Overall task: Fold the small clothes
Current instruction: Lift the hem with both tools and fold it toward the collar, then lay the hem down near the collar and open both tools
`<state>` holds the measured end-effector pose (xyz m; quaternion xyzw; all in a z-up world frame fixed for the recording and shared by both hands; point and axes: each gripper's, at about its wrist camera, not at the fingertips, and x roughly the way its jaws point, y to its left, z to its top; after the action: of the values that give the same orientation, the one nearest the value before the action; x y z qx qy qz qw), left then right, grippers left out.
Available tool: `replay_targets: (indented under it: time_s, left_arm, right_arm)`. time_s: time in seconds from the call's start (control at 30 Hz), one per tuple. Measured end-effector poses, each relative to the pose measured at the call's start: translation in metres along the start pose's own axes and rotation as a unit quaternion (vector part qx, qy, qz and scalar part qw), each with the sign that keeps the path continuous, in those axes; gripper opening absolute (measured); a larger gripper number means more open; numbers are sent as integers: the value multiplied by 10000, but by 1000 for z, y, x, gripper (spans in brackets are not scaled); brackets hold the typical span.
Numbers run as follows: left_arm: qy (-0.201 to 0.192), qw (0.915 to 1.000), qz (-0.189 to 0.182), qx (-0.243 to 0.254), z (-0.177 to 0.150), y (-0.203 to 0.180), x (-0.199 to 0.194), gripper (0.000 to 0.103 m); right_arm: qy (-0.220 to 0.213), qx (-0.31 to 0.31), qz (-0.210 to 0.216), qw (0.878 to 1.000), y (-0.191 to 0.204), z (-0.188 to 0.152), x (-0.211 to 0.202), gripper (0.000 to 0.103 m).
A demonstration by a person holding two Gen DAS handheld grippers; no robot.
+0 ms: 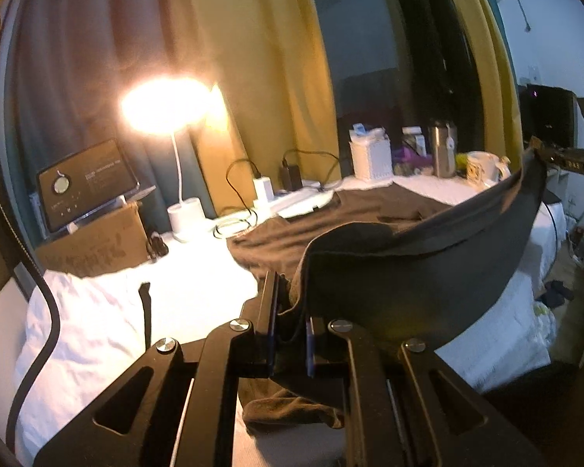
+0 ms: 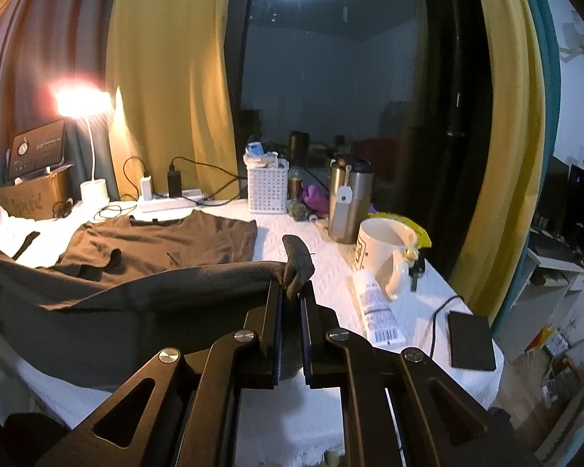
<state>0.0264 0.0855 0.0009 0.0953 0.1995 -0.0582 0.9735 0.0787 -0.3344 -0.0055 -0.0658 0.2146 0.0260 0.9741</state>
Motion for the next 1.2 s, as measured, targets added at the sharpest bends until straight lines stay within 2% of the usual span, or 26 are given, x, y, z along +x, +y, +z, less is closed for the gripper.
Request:
replay_targets:
  time_s: [0.37,1.2]
  left_arm:
    - [-99,9999,60,-36,33,22,37,9]
    - [246,9996,92,-135,79,68,144,9]
  right_arm:
    - [-63,21,24,10000,6,37,28,8]
    - [247,-103,54,9996,22,110,148,8]
